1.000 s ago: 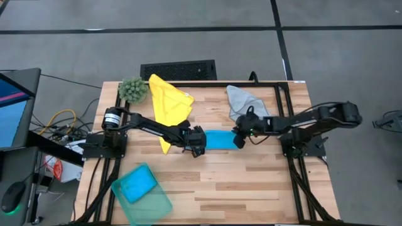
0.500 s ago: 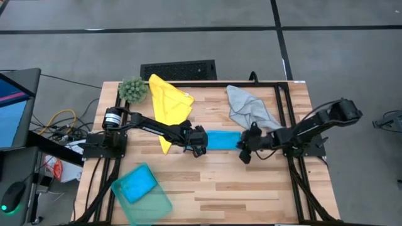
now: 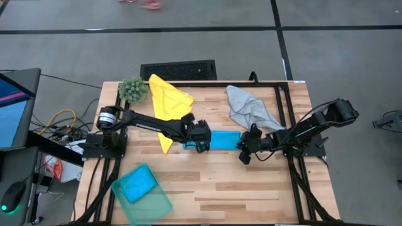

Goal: Fold microfiber towels
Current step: Fold the blue towel

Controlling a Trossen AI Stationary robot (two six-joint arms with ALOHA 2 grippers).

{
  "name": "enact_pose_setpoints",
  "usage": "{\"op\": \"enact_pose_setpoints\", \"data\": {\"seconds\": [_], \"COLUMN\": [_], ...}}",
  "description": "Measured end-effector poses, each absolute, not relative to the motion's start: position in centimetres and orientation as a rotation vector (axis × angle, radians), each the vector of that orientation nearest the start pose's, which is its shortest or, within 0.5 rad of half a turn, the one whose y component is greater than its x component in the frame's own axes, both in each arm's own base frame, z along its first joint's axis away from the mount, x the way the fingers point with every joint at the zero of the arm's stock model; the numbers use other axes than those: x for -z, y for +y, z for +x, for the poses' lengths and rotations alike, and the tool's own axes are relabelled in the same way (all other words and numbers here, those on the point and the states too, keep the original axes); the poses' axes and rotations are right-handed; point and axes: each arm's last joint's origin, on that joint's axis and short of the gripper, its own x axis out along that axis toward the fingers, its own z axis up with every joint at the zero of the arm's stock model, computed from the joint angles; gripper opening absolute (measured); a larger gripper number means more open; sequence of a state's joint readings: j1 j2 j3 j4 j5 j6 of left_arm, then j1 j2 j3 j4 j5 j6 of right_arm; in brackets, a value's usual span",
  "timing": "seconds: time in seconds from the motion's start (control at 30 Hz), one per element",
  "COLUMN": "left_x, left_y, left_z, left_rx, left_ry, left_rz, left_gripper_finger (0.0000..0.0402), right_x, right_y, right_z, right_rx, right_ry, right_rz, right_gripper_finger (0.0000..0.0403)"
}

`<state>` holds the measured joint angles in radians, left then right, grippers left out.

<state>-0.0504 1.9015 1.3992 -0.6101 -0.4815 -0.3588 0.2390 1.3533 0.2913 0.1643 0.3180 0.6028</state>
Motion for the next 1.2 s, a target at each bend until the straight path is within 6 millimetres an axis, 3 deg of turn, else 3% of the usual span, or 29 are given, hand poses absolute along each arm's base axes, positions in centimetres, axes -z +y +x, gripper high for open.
{"op": "enact_pose_setpoints", "data": {"seconds": [0.13, 0.3, 0.63, 1.03, 1.2], "left_x": [-21.8, -19.2, -15.5, -12.4, -11.3], "left_y": [-0.7, -0.9, -0.6, -0.3, 0.2], "left_z": [40.1, 39.9, 38.3, 35.9, 34.8], "left_rx": [-0.503, -0.507, -0.517, -0.575, -0.629], "left_ry": [0.837, 0.725, 0.625, 0.651, 0.676], "left_rz": [-0.078, -0.162, -0.247, -0.287, -0.292], "left_gripper_finger": [0.0010, 0.0002, 0.0000, 0.0000, 0.0000], "right_x": [-10.8, -12.1, -12.2, -7.4, -7.3], "right_y": [3.8, 3.8, 2.7, 2.4, 2.4], "right_z": [19.6, 20.5, 20.6, 21.3, 21.3], "right_rx": [0.306, 0.349, 0.580, 0.667, 0.681], "right_ry": [0.723, 0.543, 0.437, 0.558, 0.546], "right_rz": [0.346, 0.364, 0.302, 0.307, 0.337], "right_gripper_finger": [0.0098, 0.0097, 0.0097, 0.0098, 0.0097]}}
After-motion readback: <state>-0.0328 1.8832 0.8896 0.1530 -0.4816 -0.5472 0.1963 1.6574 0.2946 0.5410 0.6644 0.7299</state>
